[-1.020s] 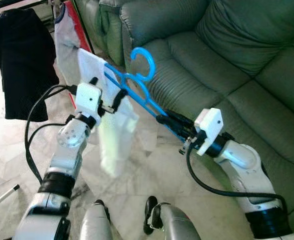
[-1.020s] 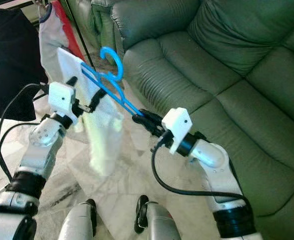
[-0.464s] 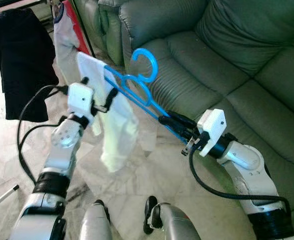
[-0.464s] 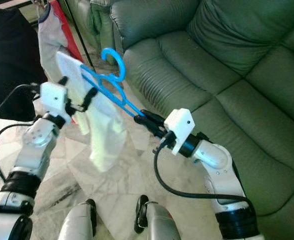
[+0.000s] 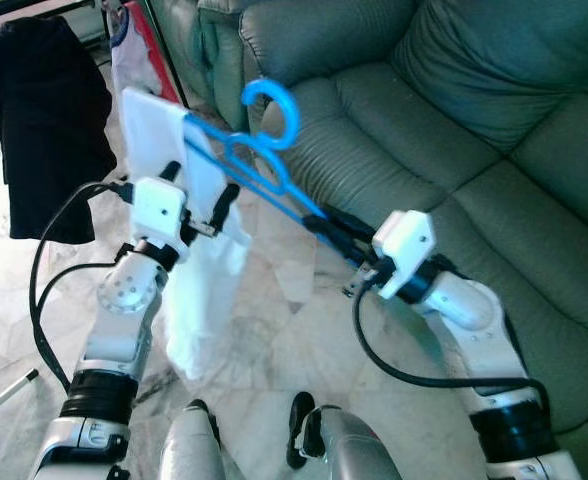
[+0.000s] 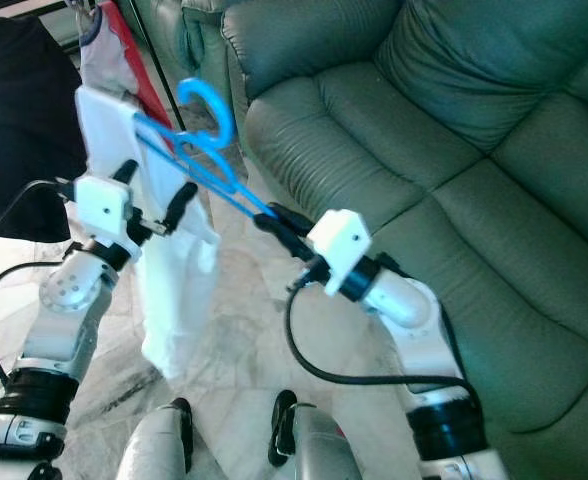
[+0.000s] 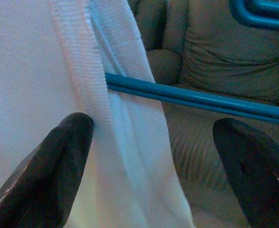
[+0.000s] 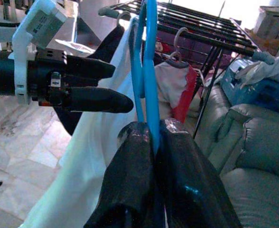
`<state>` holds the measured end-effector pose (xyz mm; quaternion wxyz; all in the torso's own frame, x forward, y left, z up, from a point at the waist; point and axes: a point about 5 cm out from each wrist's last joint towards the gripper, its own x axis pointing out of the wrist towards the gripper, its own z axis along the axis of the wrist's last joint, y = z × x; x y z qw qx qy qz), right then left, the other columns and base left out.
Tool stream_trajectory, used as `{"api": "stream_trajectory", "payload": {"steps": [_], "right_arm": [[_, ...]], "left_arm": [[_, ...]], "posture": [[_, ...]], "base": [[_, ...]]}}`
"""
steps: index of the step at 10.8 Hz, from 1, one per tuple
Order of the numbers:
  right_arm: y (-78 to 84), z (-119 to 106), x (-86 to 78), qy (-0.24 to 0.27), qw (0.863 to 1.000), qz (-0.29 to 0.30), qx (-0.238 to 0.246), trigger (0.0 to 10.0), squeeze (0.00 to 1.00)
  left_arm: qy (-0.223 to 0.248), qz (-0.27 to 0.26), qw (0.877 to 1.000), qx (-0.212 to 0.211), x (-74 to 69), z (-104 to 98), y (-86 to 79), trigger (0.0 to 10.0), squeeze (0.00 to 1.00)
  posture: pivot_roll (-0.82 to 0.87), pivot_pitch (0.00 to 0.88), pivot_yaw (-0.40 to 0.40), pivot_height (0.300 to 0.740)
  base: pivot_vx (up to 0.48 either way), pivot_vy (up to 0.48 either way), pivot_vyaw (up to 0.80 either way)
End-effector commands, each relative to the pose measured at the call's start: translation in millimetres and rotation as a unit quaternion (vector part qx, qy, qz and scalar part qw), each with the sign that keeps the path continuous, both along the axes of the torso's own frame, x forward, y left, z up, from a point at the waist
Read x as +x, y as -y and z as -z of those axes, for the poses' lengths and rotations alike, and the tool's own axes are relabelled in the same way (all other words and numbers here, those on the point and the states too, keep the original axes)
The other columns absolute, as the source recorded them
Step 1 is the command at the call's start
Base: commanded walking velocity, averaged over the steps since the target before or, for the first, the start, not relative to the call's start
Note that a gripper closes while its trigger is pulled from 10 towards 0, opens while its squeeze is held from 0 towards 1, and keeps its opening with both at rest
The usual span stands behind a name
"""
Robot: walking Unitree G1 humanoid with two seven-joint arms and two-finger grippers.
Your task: Hang hanger
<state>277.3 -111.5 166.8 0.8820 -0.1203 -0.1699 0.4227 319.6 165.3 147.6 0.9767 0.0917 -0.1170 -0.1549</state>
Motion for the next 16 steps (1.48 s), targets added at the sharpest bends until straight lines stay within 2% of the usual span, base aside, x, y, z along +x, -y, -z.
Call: {"api": "stream_trajectory", "payload": {"steps": [1, 2, 3, 5, 7, 11, 12, 13, 14, 16], "right_arm": [[-2.5, -16, 0.0, 0.045, 0.999, -0.008, 0.018, 10.0, 0.0], [0.2, -17, -0.2, 0.046, 0.999, -0.011, 0.015, 10.0, 0.0], [1.1, -16, -0.3, 0.049, 0.999, -0.012, 0.013, 10.0, 0.0], [2.8, -17, -1.0, 0.051, 0.999, -0.014, 0.012, 10.0, 0.0], [-1.4, -18, -4.7, 0.046, 0.998, -0.033, 0.011, 10.0, 0.0], [-0.3, -15, -11.1, 0.028, 0.998, -0.057, 0.002, 10.0, 0.0], [0.9, -15, -13.2, 0.027, 0.998, -0.06, -0.002, 10.0, 0.0], [3.8, -15, -13.3, 0.027, 0.998, -0.057, -0.003, 10.0, 0.0], [8.4, -15, -13.9, 0.025, 0.998, -0.051, -0.006, 10.0, 0.0], [8.3, -14, -14.9, 0.022, 0.998, -0.051, -0.007, 10.0, 0.0]], "left_arm": [[0.001, -0.014, 1.0, 0.012, -1.9, -1, -5.8, 10.0, 0.49], [0.003, -0.021, 1.0, 0.016, -0.4, -3, -10.7, 10.0, 0.0], [0.002, -0.019, 1.0, 0.022, -0.9, -4, -11.4, 10.0, 0.0], [-0.001, -0.01, 0.998, 0.061, -1.8, -4, -15.1, 10.0, 0.0], [0.001, -0.032, 0.998, 0.056, 4.2, -6, -23.7, 10.0, 0.0], [0.003, -0.04, 0.999, 0.034, 13.7, -9, -23.1, 10.0, 0.0], [0.001, -0.041, 0.999, 0.034, 15.0, -7, -22.8, 4.5, 0.0], [0.002, -0.042, 0.998, 0.037, 15.5, -7, -23.1, 0.8, 0.0], [0.006, -0.041, 0.998, 0.048, 15.3, -7, -25.4, 0.0, 0.0], [0.01, -0.041, 0.997, 0.065, 14.4, -7, -30.5, 0.0, 0.0]], "posture": [[0.02, 0.184, -0.089, 0.74], [0.01, 0.182, -0.09, 0.74], [0.01, 0.182, -0.091, 0.74], [0.01, 0.182, -0.087, 0.74], [0.01, 0.18, -0.09, 0.74], [-0.01, 0.178, -0.093, 0.74], [-0.02, 0.177, -0.092, 0.74], [-0.02, 0.177, -0.092, 0.74], [-0.02, 0.179, -0.092, 0.74], [-0.02, 0.181, -0.092, 0.74]], "base": [[0.0, 0.0, 0.0], [0.0, 0.0, 0.0], [0.0, 0.0, 0.0], [0.0, 0.0, 0.0], [0.0, 0.0, 0.0], [0.0, 0.0, 0.0], [0.0, 0.0, 0.0], [0.0, 0.0, 0.0], [0.0, 0.0, 0.0], [0.0, 0.0, 0.0]]}}
